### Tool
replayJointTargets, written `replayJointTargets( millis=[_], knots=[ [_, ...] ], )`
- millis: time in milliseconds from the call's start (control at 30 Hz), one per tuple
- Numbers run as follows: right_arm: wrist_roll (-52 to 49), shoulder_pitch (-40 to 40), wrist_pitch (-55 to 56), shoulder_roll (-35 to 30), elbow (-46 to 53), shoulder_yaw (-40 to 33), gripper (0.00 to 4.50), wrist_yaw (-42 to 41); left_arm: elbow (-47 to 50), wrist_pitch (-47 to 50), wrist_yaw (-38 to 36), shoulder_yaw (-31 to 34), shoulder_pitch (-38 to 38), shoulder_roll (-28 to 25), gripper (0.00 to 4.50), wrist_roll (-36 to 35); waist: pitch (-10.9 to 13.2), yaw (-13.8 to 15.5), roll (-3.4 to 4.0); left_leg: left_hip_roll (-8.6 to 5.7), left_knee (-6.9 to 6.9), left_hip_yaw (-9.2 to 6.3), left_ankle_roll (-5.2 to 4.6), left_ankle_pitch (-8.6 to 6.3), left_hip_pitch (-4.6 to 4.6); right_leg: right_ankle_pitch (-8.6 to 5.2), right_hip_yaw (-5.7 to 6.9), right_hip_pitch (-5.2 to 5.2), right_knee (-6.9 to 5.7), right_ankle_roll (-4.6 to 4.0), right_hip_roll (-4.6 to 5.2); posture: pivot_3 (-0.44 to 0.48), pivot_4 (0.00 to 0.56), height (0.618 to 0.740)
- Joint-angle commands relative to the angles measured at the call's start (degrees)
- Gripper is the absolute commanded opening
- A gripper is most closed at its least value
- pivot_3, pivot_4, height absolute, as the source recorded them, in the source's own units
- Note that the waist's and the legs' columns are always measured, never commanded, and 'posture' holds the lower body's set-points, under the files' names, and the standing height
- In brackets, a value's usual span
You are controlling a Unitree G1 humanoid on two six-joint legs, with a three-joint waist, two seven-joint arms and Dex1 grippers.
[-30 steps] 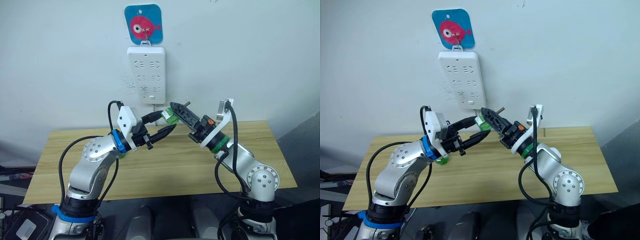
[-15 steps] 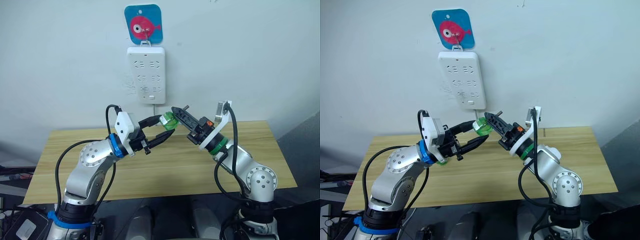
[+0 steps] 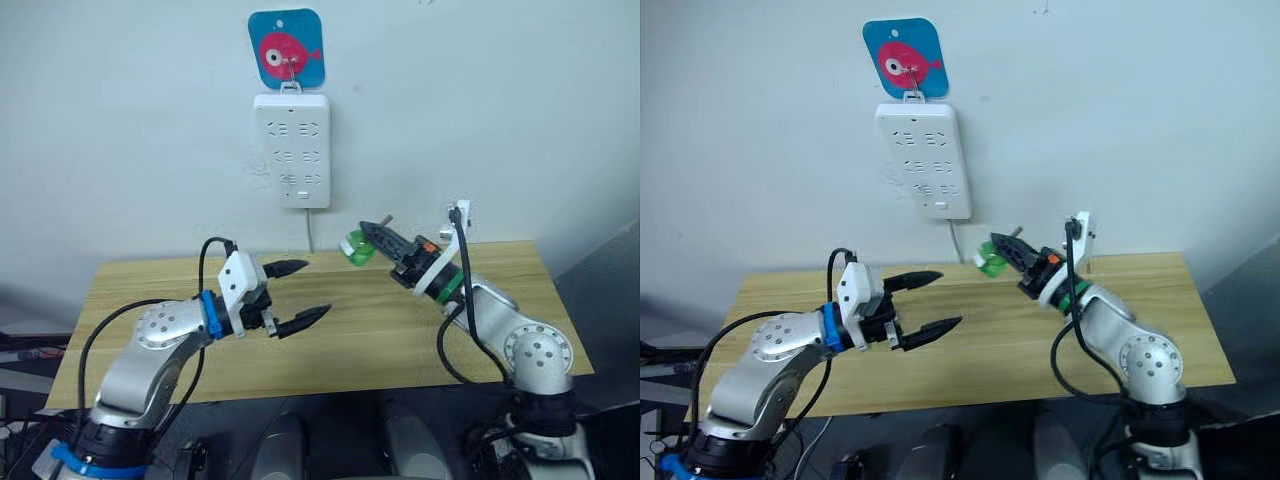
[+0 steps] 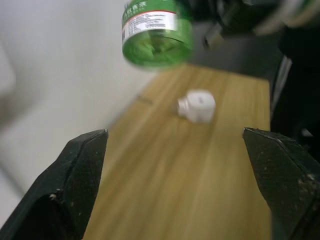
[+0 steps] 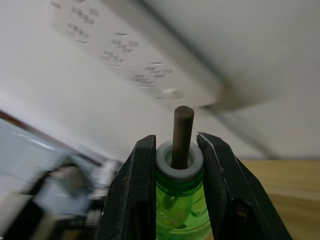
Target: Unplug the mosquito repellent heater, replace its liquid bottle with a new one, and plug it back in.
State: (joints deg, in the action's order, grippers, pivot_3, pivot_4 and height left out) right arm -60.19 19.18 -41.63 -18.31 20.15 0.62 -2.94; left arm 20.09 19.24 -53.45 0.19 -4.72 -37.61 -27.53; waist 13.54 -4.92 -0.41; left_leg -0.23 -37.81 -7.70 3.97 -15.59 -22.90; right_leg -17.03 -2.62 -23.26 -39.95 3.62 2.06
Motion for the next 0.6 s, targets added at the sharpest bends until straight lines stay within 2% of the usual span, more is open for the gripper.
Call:
replayJointTargets(
  millis=[33,133,267,467,600],
  knots=[
    [24.69,0.78,14.96,-5.22,-7.60,9.92,0.86,-8.65,4.97,4.01,-2.89,1.15,2.28,-3.33,4.50,-3.90,0.00,-0.01,0.00,0.00,0.00,0.01,0.00,0.00,0.00,0.00,-0.01,0.00,0.01,0.00,-0.01,-0.043,0.203,0.734],
    [40.01,1.38,29.25,-3.62,-21.64,14.46,0.86,-7.85,7.68,7.91,-2.52,1.25,3.00,-4.86,4.50,-6.20,0.03,0.02,-0.05,0.01,0.01,0.05,0.00,0.00,0.01,0.00,-0.03,0.00,0.02,0.01,-0.01,-0.026,0.217,0.734],
    [50.18,2.62,40.37,0.32,-35.68,14.33,0.86,-5.17,9.24,10.99,-1.86,2.30,3.05,-5.75,4.50,-8.00,0.10,0.14,-0.08,0.02,0.01,0.07,0.00,0.00,0.02,0.00,-0.07,-0.01,0.00,0.00,0.00,-0.004,0.240,0.734],
    [55.07,6.03,51.64,6.14,-52.90,11.20,0.86,-4.81,8.56,9.81,-3.46,3.74,4.40,-7.35,4.50,-7.53,0.22,0.16,-0.04,0.02,0.03,0.07,0.00,0.00,0.05,0.00,-0.08,-0.01,-0.02,0.00,0.00,0.010,0.255,0.734],
    [55.44,7.72,54.83,8.25,-58.65,8.65,0.86,-6.15,8.90,9.65,-3.72,3.79,4.61,-7.59,4.50,-7.80,0.24,0.20,-0.02,0.02,0.03,0.07,0.00,0.00,0.05,0.00,-0.10,-0.01,-0.02,-0.01,0.00,0.015,0.255,0.734]
  ],
)
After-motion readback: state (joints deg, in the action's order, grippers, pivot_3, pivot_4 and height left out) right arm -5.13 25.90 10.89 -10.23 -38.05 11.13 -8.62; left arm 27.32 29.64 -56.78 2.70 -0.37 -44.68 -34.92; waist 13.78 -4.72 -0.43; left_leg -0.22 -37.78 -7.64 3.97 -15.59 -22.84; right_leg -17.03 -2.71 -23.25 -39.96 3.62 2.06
